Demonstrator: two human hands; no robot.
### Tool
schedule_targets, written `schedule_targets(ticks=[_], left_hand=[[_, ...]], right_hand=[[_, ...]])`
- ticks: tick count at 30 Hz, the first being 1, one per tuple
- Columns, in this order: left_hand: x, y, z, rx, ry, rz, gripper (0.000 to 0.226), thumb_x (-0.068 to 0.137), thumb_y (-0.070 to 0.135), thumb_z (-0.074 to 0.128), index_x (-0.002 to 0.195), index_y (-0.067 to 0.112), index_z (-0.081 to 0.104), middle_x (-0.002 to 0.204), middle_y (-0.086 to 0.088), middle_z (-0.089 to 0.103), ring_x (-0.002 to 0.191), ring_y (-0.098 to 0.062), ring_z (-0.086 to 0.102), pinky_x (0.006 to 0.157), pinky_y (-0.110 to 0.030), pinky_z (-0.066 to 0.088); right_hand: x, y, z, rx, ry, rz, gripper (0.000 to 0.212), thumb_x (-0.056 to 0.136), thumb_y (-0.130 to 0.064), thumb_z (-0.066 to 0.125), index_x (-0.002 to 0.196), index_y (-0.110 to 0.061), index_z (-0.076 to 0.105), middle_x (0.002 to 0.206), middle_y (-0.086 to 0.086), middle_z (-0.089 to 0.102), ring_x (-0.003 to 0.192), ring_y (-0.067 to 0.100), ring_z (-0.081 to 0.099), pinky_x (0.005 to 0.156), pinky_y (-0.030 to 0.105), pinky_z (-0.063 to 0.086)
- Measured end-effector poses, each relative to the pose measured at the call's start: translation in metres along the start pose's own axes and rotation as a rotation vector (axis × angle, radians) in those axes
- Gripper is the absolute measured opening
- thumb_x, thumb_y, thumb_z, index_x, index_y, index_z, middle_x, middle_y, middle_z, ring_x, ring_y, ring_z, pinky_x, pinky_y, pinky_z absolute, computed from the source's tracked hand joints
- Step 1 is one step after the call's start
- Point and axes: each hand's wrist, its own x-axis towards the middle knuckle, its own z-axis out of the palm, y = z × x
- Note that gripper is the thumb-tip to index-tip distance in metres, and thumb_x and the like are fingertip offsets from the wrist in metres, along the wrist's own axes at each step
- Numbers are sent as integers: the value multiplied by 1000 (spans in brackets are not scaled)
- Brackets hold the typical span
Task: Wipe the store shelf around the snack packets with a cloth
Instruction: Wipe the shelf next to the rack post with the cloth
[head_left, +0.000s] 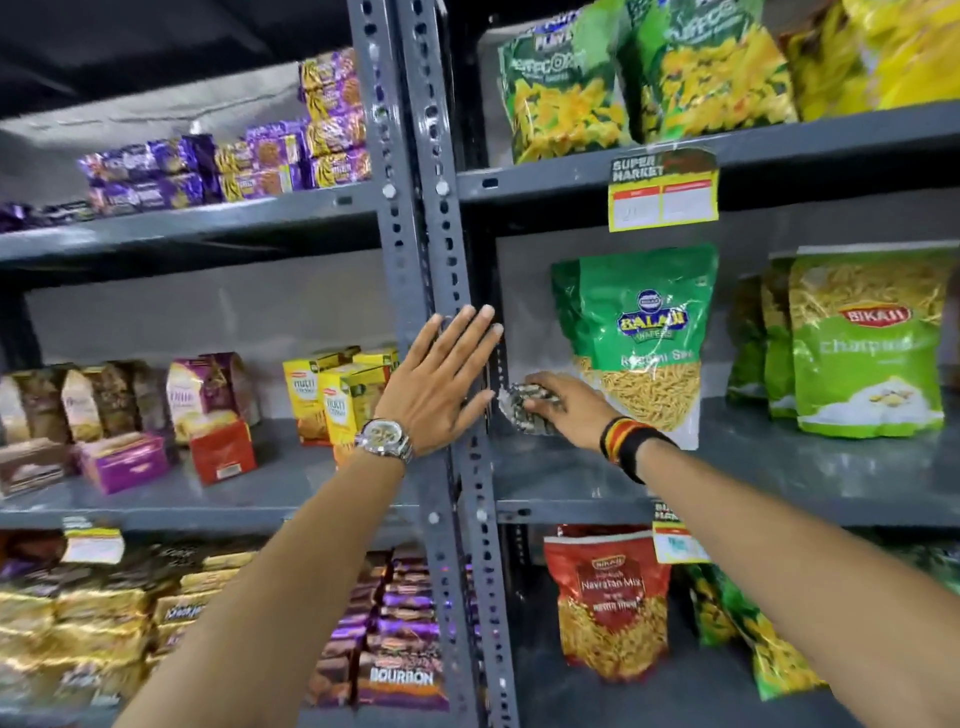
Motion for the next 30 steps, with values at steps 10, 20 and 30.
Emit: schedule_targets(ticks=[10,20,30], left_hand=[[1,-2,22,10,117,25,75,105,48,29,163,5,8,172,-15,2,159,-31,2,128,-55,11],[2,-2,28,14,192,24,72,105,47,25,163,5,15,171,-15,7,159,-31,8,128,-55,10],[0,0,22,34,155,12,73,106,48,24,163,6,11,171,-15,5,159,-32,6,128,-55,11]], right_hand=[[115,43,48,60,-90,66,30,93,-35,54,122,-29,58,124,4,65,112,22,60,93,27,45],[156,83,88,-207,-235,272,43,83,-60,46,124,-49,49,142,7,40,131,38,39,110,54,29],[105,56,77,-75,-471,31,40,91,-36,53,130,-28,55,133,0,58,118,20,55,103,31,40]])
